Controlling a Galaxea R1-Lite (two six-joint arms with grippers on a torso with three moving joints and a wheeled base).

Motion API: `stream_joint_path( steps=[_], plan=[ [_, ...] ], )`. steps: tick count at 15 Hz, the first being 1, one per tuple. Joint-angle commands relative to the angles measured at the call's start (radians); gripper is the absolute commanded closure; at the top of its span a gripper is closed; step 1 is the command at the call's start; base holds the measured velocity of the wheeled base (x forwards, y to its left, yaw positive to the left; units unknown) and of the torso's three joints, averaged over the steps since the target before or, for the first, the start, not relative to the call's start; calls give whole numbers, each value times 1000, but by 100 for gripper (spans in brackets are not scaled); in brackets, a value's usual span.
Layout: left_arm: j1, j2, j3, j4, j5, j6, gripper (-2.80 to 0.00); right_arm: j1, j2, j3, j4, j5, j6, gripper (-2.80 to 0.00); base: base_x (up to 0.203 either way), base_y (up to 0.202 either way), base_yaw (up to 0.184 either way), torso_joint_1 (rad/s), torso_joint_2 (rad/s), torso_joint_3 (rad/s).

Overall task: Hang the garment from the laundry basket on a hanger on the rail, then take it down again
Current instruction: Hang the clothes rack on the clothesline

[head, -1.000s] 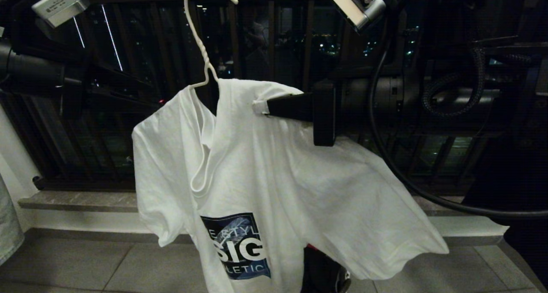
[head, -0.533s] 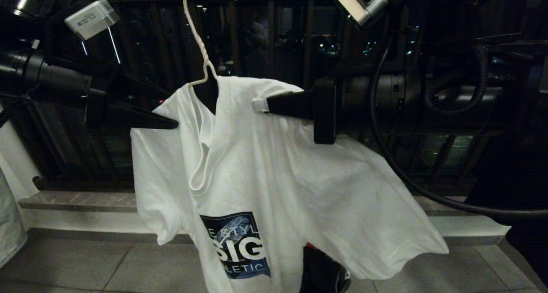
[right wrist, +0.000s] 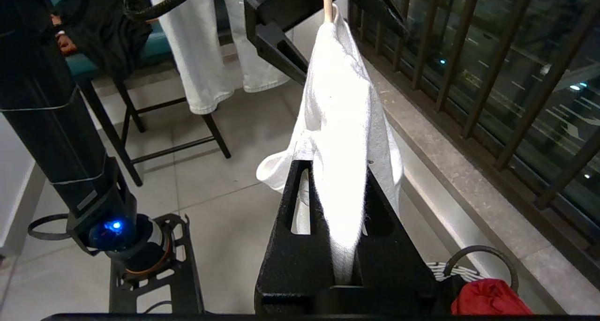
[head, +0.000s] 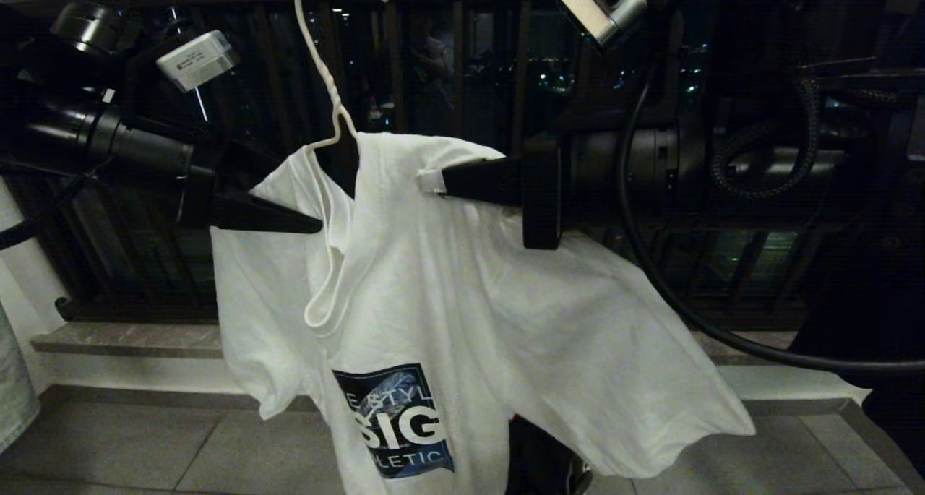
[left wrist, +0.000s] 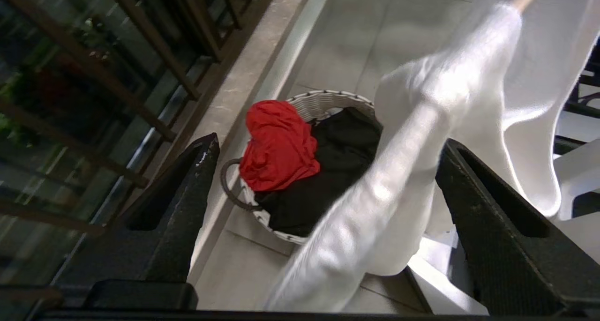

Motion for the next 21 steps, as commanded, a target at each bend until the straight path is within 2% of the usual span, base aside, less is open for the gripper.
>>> stream_joint_path(
  steps=[1, 16, 17, 21],
  plan=[
    [-12, 10, 0, 7, -7, 3, 0, 2, 3, 0, -1, 3, 0, 0, 0, 0, 0, 0, 0, 0],
    [-12, 2, 2, 5, -8, 2, 0, -1, 12, 1, -4, 8, -1, 0, 0, 0, 0, 0, 0, 0],
    [-12, -2, 1, 5, -8, 2, 0, -1, 12, 6, -4, 8, -2, -280, 0, 0, 0, 0, 0, 0],
    [-6, -16, 0, 13, -66, -21, 0, -1, 11, 7, -5, 7, -3, -280, 0, 0, 0, 0, 0, 0]
  ],
)
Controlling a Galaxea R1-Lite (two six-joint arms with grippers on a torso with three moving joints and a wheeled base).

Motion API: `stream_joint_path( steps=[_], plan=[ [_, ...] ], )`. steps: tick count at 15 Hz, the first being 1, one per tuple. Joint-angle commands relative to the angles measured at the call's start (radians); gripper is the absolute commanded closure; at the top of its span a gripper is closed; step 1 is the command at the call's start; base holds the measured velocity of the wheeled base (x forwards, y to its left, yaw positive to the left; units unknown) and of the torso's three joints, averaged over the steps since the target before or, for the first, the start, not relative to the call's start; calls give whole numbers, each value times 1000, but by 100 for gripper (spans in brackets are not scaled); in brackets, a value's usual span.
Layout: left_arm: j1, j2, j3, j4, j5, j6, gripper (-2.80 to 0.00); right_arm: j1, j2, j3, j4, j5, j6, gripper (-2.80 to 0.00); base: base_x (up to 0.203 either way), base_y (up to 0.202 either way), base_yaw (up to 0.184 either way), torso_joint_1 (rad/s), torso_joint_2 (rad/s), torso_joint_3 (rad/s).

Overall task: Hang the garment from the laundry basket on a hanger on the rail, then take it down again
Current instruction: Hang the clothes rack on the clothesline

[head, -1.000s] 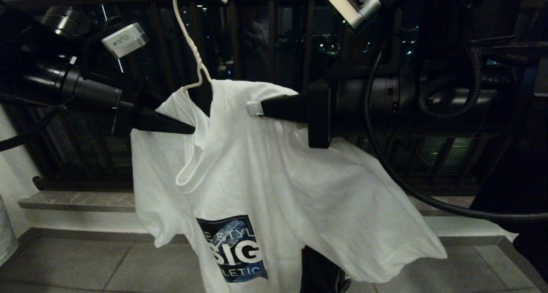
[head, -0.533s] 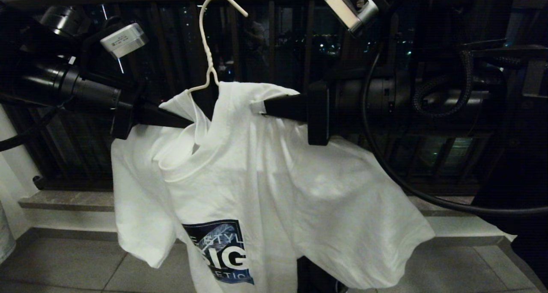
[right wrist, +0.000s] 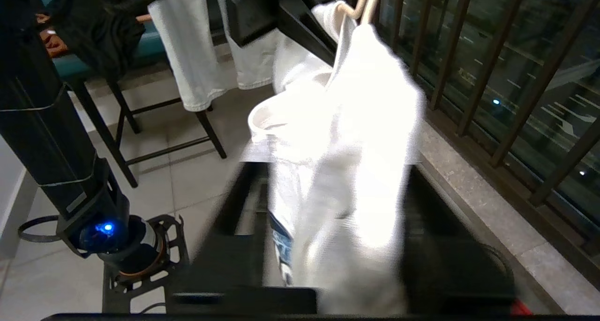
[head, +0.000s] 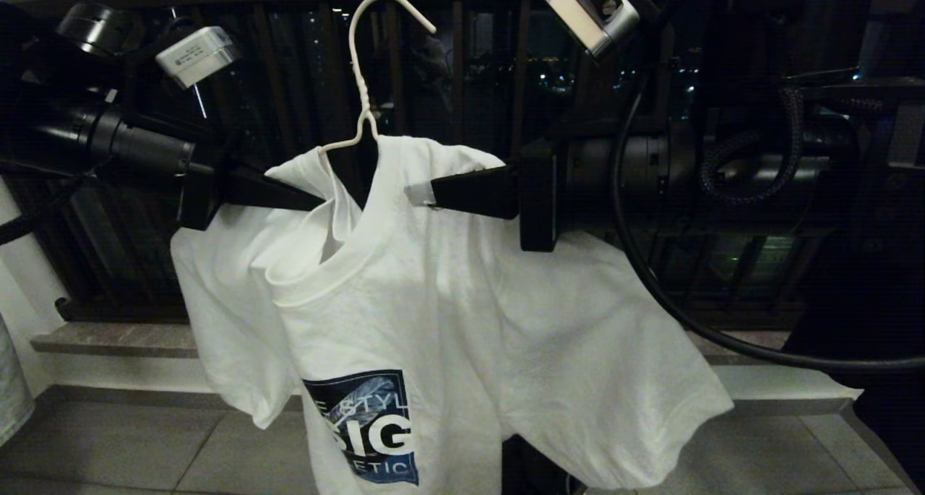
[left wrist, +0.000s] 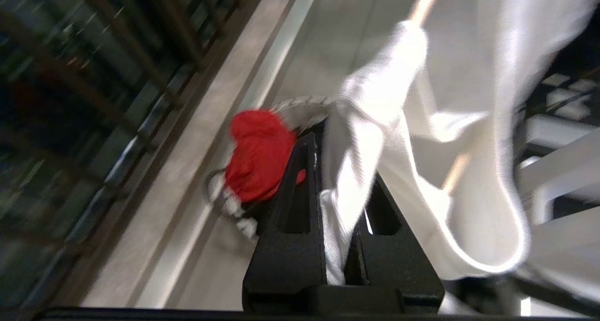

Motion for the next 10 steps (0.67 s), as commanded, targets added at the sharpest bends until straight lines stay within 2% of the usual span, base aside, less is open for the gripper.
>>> stream_joint_path(
  steps=[1, 5, 8, 10],
  plan=[
    [1, -10, -1, 5, -10, 3, 0, 0, 0, 0, 1, -2, 1, -280, 0, 0, 0, 0, 0, 0],
    [1, -15, -1, 2, -10, 2, 0, -19, -5, 0, -7, -14, 0, -280, 0, 0, 0, 0, 0, 0],
    [1, -17, -1, 2, -12, 2, 0, -35, 7, -5, -48, -75, -1, -280, 0, 0, 0, 0, 0, 0],
    [1, -21, -1, -1, -12, 0, 0, -45, 4, -8, -52, -87, 1, -280, 0, 0, 0, 0, 0, 0]
  ],
)
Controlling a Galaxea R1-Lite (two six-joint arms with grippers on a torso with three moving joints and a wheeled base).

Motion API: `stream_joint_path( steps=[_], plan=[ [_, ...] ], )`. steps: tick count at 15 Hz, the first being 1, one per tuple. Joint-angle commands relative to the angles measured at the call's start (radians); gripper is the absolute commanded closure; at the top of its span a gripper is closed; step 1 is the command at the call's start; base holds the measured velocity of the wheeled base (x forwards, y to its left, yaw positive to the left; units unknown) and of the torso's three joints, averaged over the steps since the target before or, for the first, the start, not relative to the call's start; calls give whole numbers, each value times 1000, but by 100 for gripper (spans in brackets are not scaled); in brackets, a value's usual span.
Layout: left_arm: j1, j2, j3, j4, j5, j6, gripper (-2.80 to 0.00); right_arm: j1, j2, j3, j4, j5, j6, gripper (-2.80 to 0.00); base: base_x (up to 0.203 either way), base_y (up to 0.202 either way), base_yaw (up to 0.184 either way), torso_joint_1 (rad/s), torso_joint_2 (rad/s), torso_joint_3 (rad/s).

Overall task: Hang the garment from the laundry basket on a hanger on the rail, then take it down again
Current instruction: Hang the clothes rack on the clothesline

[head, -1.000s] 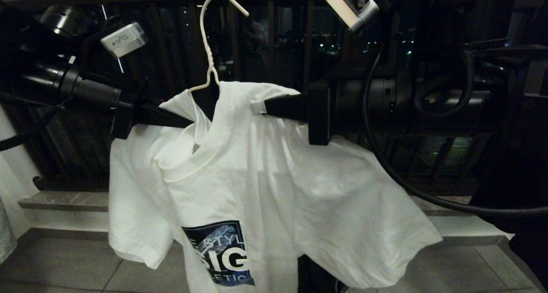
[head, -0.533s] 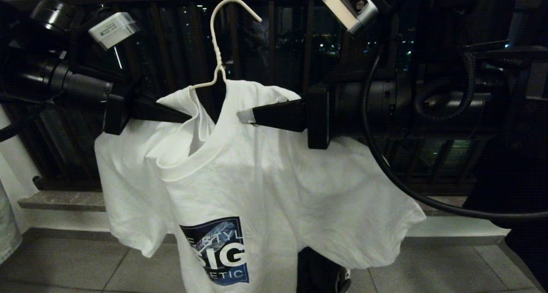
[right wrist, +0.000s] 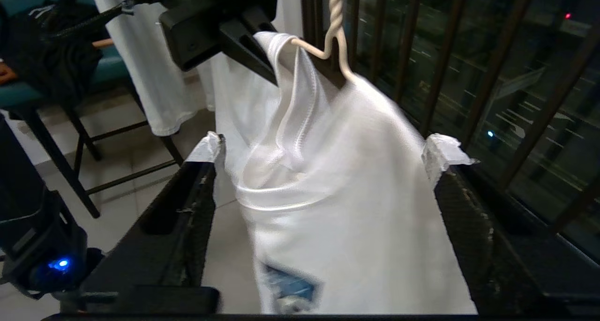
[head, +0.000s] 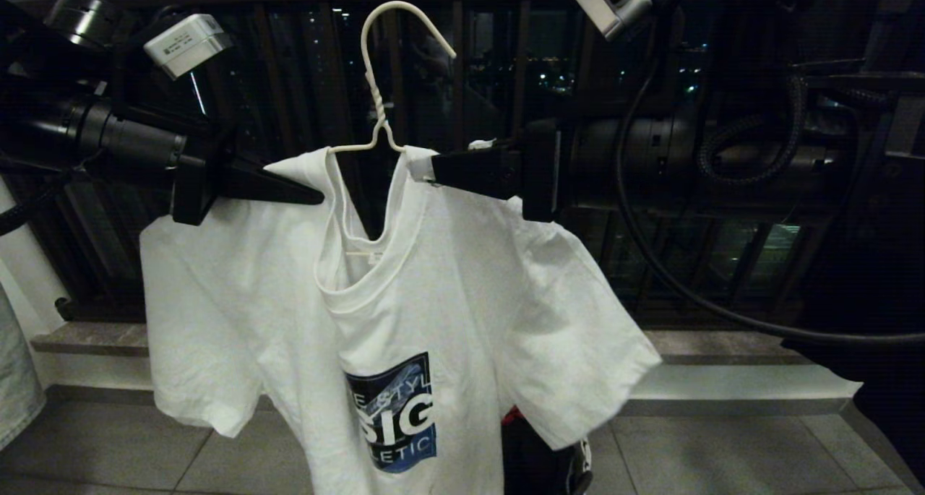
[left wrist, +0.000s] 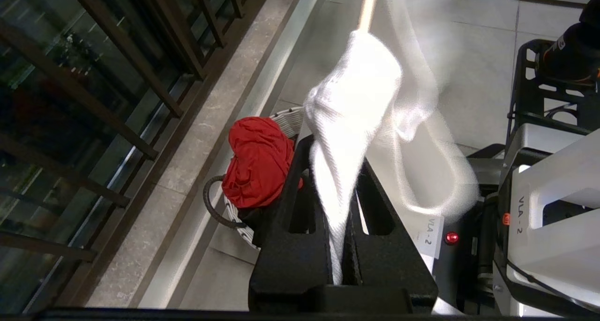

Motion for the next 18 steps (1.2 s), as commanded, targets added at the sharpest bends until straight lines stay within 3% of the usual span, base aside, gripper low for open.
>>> stream_joint_path(
  steps=[1, 8, 9, 12, 14, 18],
  plan=[
    [0, -5, 0, 3, -4, 5, 0, -12, -2, -10, -3, 1, 2, -280, 0, 0, 0, 0, 0, 0],
    [1, -18, 0, 7, -6, -20, 0, -38, -97, 44, 1, -47, 4, -280, 0, 0, 0, 0, 0, 0],
    [1, -18, 0, 7, -8, -28, 0, -46, -118, 65, 3, -51, 4, 0, 0, 0, 0, 0, 0, 0],
    [0, -19, 2, 9, -11, -41, 0, -64, -179, 118, 77, -167, 4, 0, 0, 0, 0, 0, 0, 0],
    [-2, -19, 2, 11, -15, -52, 0, -78, -207, 141, 212, -259, 10, 0, 0, 0, 0, 0, 0, 0],
    [-2, -28, 8, 14, -30, -54, 0, -85, -292, 248, 324, -293, 124, 0, 0, 0, 0, 0, 0, 0]
  ],
)
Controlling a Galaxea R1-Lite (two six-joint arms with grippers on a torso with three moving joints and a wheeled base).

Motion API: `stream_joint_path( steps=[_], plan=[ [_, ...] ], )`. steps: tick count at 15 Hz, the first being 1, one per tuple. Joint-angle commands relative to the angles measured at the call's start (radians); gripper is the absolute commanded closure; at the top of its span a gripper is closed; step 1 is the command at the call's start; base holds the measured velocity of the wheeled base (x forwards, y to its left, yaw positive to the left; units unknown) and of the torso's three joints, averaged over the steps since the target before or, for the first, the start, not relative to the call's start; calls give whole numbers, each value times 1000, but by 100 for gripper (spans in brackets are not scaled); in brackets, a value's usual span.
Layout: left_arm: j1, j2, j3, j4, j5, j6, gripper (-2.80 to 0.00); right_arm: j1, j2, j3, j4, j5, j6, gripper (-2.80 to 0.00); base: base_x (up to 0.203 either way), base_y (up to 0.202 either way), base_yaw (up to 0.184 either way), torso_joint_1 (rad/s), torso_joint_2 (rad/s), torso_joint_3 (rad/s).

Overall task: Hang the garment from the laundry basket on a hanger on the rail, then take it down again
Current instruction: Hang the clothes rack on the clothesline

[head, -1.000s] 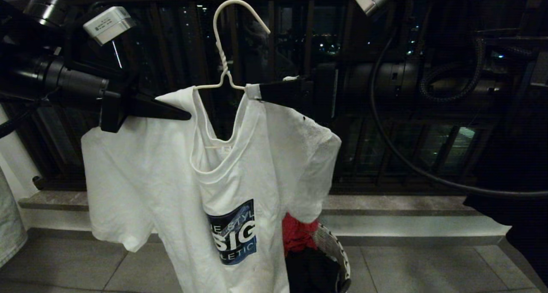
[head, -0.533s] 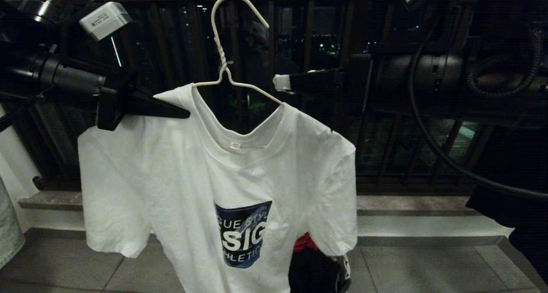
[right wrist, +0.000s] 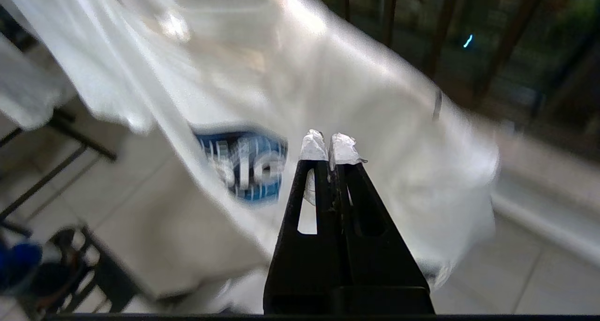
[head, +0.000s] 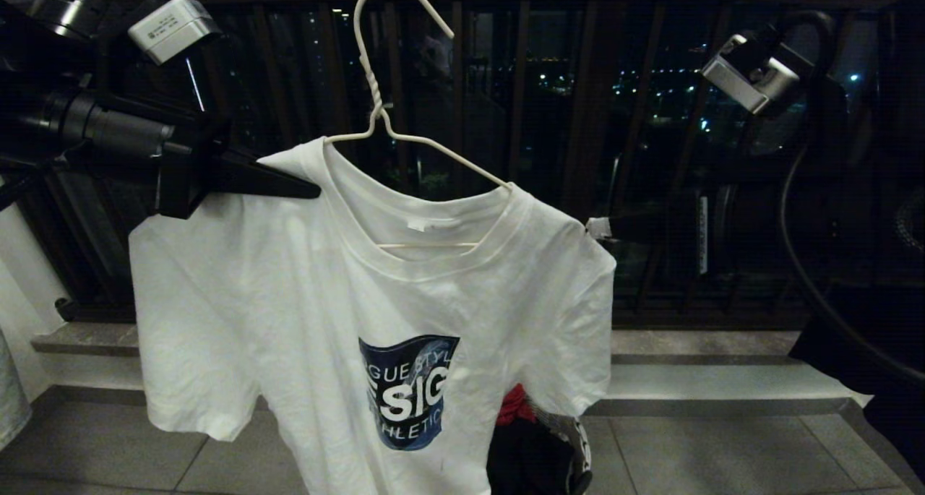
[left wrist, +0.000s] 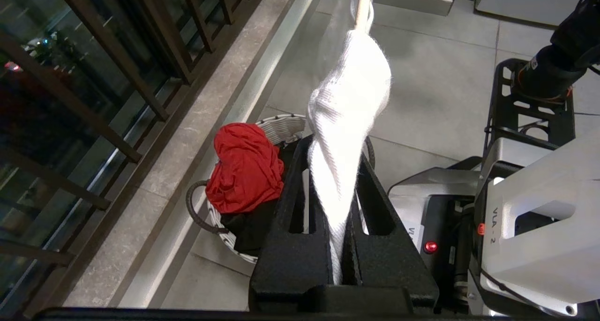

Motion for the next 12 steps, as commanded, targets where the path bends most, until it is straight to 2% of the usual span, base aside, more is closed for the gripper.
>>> stream_joint_path(
  steps=[1, 6, 9, 12],
  plan=[
    [0, -10, 2, 5, -6, 1, 0, -2, -54, 63, 3, -1, 6, 0, 0, 0, 0, 0, 0, 0],
    [1, -13, 4, 3, -5, 0, 0, -5, -107, 102, -3, -3, -4, 0, 0, 0, 0, 0, 0, 0],
    [-1, -21, 4, 3, -5, -2, 0, -7, -113, 130, -23, -3, -39, 0, 0, 0, 0, 1, -28, -26],
    [3, -25, 7, 3, -5, -2, 0, -8, -119, 147, -63, -3, -41, 0, 0, 0, 0, 30, -189, -278]
  ],
)
